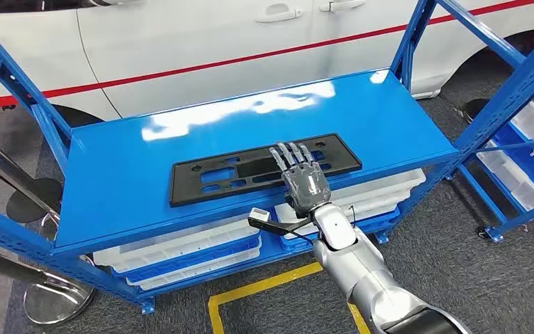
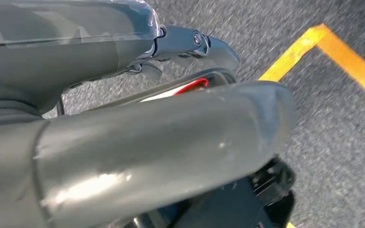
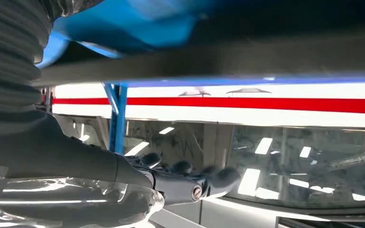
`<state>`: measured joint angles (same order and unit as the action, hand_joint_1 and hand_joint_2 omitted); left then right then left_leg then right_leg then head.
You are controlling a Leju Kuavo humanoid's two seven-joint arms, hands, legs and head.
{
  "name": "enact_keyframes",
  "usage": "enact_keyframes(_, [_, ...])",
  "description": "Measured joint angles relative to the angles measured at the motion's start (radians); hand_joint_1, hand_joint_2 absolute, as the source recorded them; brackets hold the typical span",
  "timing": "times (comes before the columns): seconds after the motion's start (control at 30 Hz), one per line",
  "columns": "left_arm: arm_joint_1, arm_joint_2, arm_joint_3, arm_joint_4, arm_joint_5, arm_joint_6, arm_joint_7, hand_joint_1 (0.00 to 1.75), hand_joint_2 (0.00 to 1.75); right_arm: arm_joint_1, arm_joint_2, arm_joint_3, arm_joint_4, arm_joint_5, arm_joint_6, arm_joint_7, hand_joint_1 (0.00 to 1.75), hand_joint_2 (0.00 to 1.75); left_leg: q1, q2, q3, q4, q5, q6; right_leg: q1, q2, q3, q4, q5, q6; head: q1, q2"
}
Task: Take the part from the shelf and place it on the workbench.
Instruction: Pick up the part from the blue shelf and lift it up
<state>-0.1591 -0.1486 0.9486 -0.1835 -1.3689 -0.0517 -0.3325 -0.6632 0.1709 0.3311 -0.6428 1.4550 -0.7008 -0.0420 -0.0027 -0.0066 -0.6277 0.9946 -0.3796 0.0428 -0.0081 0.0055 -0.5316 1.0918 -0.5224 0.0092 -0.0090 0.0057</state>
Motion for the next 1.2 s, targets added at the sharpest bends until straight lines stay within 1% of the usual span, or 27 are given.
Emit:
enact_keyframes(0.07, [-0.002, 0.000, 0.000, 0.000, 0.002, 0.004, 0.000, 0.00, 0.00, 0.001, 0.000, -0.003, 0.000, 0.001, 0.000, 0.000, 0.00, 1.75, 0.000, 0.000, 0.008, -0.001, -0.007, 0.005, 0.001, 0.000, -0.044, 0.066, -0.019, 0.003, 0.000, 0.000])
enact_keyframes(0.13, [-0.005, 0.000, 0.000, 0.000, 0.005, 0.013, -0.001, 0.00, 0.00, 0.006, -0.002, -0.009, 0.000, 0.003, 0.000, 0.001, 0.00, 1.75, -0.001, -0.001, 0.023, -0.002, -0.022, 0.010, 0.001, 0.000, -0.125, 0.170, -0.069, 0.007, 0.000, 0.000])
enact_keyframes(0.17, [-0.004, 0.000, 0.000, 0.000, 0.006, 0.018, -0.002, 0.00, 0.00, 0.010, -0.004, -0.012, 0.000, 0.003, 0.000, 0.001, 0.00, 1.75, -0.002, -0.001, 0.032, -0.001, -0.030, 0.011, 0.001, 0.000, -0.155, 0.190, -0.087, 0.008, 0.000, 0.000])
enact_keyframes(0.2, [-0.004, 0.000, 0.000, 0.000, 0.006, 0.022, -0.003, 0.00, 0.00, 0.013, -0.005, -0.015, 0.000, 0.004, 0.000, 0.001, 0.00, 1.75, -0.003, -0.002, 0.042, 0.000, -0.039, 0.011, 0.001, 0.000, -0.170, 0.181, -0.085, 0.008, 0.000, 0.000])
enact_keyframes(0.23, [-0.004, 0.000, 0.000, 0.000, 0.007, 0.024, -0.003, 0.00, 0.00, 0.015, -0.006, -0.017, 0.000, 0.004, 0.000, 0.002, 0.00, 1.75, -0.003, -0.002, 0.053, 0.001, -0.049, 0.010, 0.002, 0.000, -0.170, 0.142, -0.056, 0.008, 0.000, 0.000])
enact_keyframes(0.3, [-0.004, 0.000, 0.000, 0.000, 0.010, 0.026, -0.004, 0.00, 0.00, 0.016, -0.008, -0.020, 0.000, 0.006, 0.000, 0.002, 0.00, 1.75, -0.005, -0.002, 0.071, 0.007, -0.068, 0.007, 0.005, 0.000, -0.146, 0.018, 0.055, 0.000, 0.000, 0.000])
enact_keyframes(0.33, [-0.005, -0.001, 0.000, 0.000, 0.012, 0.025, -0.006, 0.00, 0.00, 0.016, -0.009, -0.021, 0.000, 0.007, 0.000, 0.002, 0.00, 1.75, -0.006, -0.003, 0.074, 0.010, -0.076, 0.004, 0.008, 0.000, -0.136, -0.030, 0.096, -0.006, 0.000, 0.000])
enact_keyframes(0.37, [-0.006, -0.002, 0.000, 0.000, 0.014, 0.024, -0.008, 0.00, 0.00, 0.017, -0.010, -0.022, -0.001, 0.008, 0.001, 0.002, 0.00, 1.75, -0.006, -0.004, 0.075, 0.013, -0.082, 0.000, 0.011, 0.001, -0.131, -0.059, 0.123, -0.013, 0.000, 0.000])
enact_keyframes(0.47, [-0.009, -0.002, 0.000, 0.000, 0.017, 0.022, -0.014, 0.00, 0.00, 0.019, -0.012, -0.025, -0.007, 0.014, 0.000, 0.002, 0.02, 1.75, -0.006, -0.005, 0.077, 0.026, -0.093, -0.015, 0.012, 0.002, -0.124, -0.074, 0.133, -0.029, 0.000, 0.000])
enact_keyframes(0.5, [-0.009, -0.001, 0.000, 0.000, 0.018, 0.022, -0.016, 0.00, 0.00, 0.018, -0.012, -0.025, -0.010, 0.016, 0.000, 0.002, 0.45, 1.75, -0.006, -0.004, 0.074, 0.041, -0.104, -0.020, 0.010, 0.002, -0.117, -0.078, 0.131, -0.034, 0.000, 0.000])
enact_keyframes(0.53, [-0.011, -0.001, 0.000, 0.000, 0.018, 0.023, -0.018, 0.00, 0.00, 0.017, -0.012, -0.025, -0.012, 0.017, 0.000, 0.002, 0.89, 1.75, -0.004, -0.003, 0.061, 0.071, -0.124, -0.026, 0.008, 0.002, -0.111, -0.080, 0.131, -0.038, 0.000, 0.000])
enact_keyframes(0.6, [-0.013, -0.001, 0.000, 0.000, 0.018, 0.028, -0.019, 0.00, 0.00, 0.016, -0.012, -0.026, -0.014, 0.018, 0.000, 0.002, 1.75, 1.75, 0.002, -0.001, 0.005, 0.183, -0.180, -0.037, 0.006, 0.001, -0.105, -0.082, 0.127, -0.043, -0.001, 0.000])
enact_keyframes(0.63, [-0.013, -0.001, 0.000, 0.000, 0.018, 0.030, -0.020, 0.00, 0.00, 0.017, -0.012, -0.026, -0.014, 0.018, 0.000, 0.002, 1.75, 1.75, 0.006, -0.001, -0.029, 0.243, -0.204, -0.041, 0.005, 0.000, -0.104, -0.081, 0.125, -0.044, -0.001, 0.000])
enact_keyframes(0.67, [-0.012, -0.002, 0.000, 0.000, 0.019, 0.032, -0.020, 0.00, 0.00, 0.018, -0.012, -0.026, -0.014, 0.017, 0.000, 0.001, 1.75, 1.75, 0.009, -0.001, -0.055, 0.281, -0.213, -0.045, 0.005, 0.001, -0.103, -0.080, 0.123, -0.044, -0.001, 0.000])
enact_keyframes(0.7, [-0.011, -0.002, 0.000, 0.000, 0.020, 0.034, -0.020, 0.00, 0.00, 0.019, -0.012, -0.026, -0.014, 0.016, 0.000, 0.000, 1.75, 1.75, 0.012, 0.000, -0.065, 0.287, -0.203, -0.048, 0.005, 0.001, -0.102, -0.078, 0.120, -0.043, -0.001, 0.000])
enact_keyframes(0.73, [-0.011, -0.002, 0.000, 0.000, 0.021, 0.036, -0.020, 0.00, 0.00, 0.019, -0.012, -0.027, -0.015, 0.016, 0.000, -0.001, 1.75, 1.75, 0.014, 0.000, -0.057, 0.255, -0.174, -0.049, 0.004, 0.002, -0.100, -0.076, 0.117, -0.041, -0.001, 0.000])
enact_keyframes(0.8, [-0.014, -0.002, 0.000, 0.000, 0.023, 0.042, -0.021, 0.00, 0.00, 0.019, -0.012, -0.029, -0.020, 0.015, 0.000, -0.005, 1.75, 1.75, 0.016, 0.001, -0.007, 0.127, -0.098, -0.047, 0.002, 0.003, -0.096, -0.070, 0.111, -0.035, -0.001, 0.000])
enact_keyframes(0.83, [-0.017, -0.001, 0.000, 0.000, 0.025, 0.044, -0.022, 0.00, 0.00, 0.019, -0.013, -0.031, -0.023, 0.012, 0.000, -0.007, 1.75, 1.75, 0.013, 0.001, 0.013, 0.073, -0.081, -0.043, 0.002, 0.003, -0.096, -0.068, 0.109, -0.031, -0.001, 0.000])
enact_keyframes(0.87, [-0.019, -0.001, 0.000, 0.000, 0.026, 0.047, -0.023, 0.00, 0.00, 0.019, -0.013, -0.033, -0.028, 0.009, 0.000, -0.009, 1.75, 1.75, 0.011, 0.002, 0.025, 0.040, -0.071, -0.038, 0.003, 0.003, -0.097, -0.067, 0.108, -0.026, 0.000, 0.000])
enact_keyframes(0.9, [-0.020, -0.001, 0.000, -0.001, 0.028, 0.049, -0.024, 0.00, 0.00, 0.019, -0.013, -0.036, -0.032, 0.007, 0.000, -0.012, 1.75, 1.75, 0.008, 0.001, 0.028, 0.028, -0.072, -0.031, 0.003, 0.002, -0.099, -0.066, 0.108, -0.020, 0.000, 0.000])
enact_keyframes(0.93, [-0.021, -0.001, 0.000, -0.001, 0.030, 0.051, -0.025, 0.00, 0.00, 0.020, -0.013, -0.039, -0.037, 0.004, 0.000, -0.015, 1.75, 1.75, 0.004, 0.001, 0.028, 0.025, -0.070, -0.025, 0.003, 0.002, -0.100, -0.067, 0.109, -0.013, 0.000, 0.000])
enact_keyframes(1.0, [-0.021, -0.001, 0.000, -0.001, 0.034, 0.053, -0.026, 0.00, 0.00, 0.022, -0.013, -0.043, -0.048, 0.003, 0.000, -0.021, 1.75, 1.75, 0.008, 0.002, 0.032, 0.016, -0.052, -0.011, 0.002, 0.001, -0.103, -0.059, 0.101, -0.002, 0.000, 0.000])
enact_keyframes(1.03, [-0.023, -0.001, 0.000, -0.001, 0.035, 0.054, -0.027, 0.00, 0.00, 0.022, -0.013, -0.046, -0.054, 0.003, 0.000, -0.023, 1.75, 1.75, 0.009, 0.002, 0.034, 0.011, -0.047, -0.004, 0.002, 0.001, -0.113, -0.038, 0.084, 0.002, 0.000, 0.000])
enact_keyframes(1.07, [-0.024, -0.001, 0.000, -0.001, 0.037, 0.054, -0.028, 0.00, 0.00, 0.022, -0.013, -0.049, -0.060, 0.003, 0.000, -0.023, 1.75, 1.75, 0.011, 0.003, 0.035, 0.006, -0.043, 0.001, 0.002, 0.001, -0.131, 0.003, 0.057, 0.004, 0.000, 0.000])
enact_keyframes(1.13, [-0.026, -0.001, 0.000, -0.002, 0.038, 0.057, -0.029, 0.00, 0.00, 0.025, -0.015, -0.056, -0.067, 0.003, 0.000, -0.027, 1.75, 1.75, 0.008, 0.004, 0.034, 0.006, -0.042, 0.007, 0.001, 0.000, -0.187, 0.128, -0.007, 0.007, 0.000, 0.000])
enact_keyframes(1.17, [-0.026, -0.001, 0.000, -0.002, 0.039, 0.059, -0.029, 0.00, 0.00, 0.027, -0.017, -0.059, -0.070, 0.003, 0.000, -0.029, 1.75, 1.75, 0.006, 0.003, 0.034, 0.006, -0.043, 0.007, 0.001, 0.000, -0.212, 0.180, -0.024, 0.008, 0.000, 0.000])
enact_keyframes(1.2, [-0.026, -0.001, 0.000, -0.002, 0.039, 0.061, -0.029, 0.00, 0.00, 0.030, -0.018, -0.062, -0.072, 0.003, 0.000, -0.032, 1.75, 1.75, 0.005, 0.003, 0.034, 0.008, -0.044, 0.008, 0.000, 0.000, -0.222, 0.202, -0.023, 0.008, 0.000, 0.000])
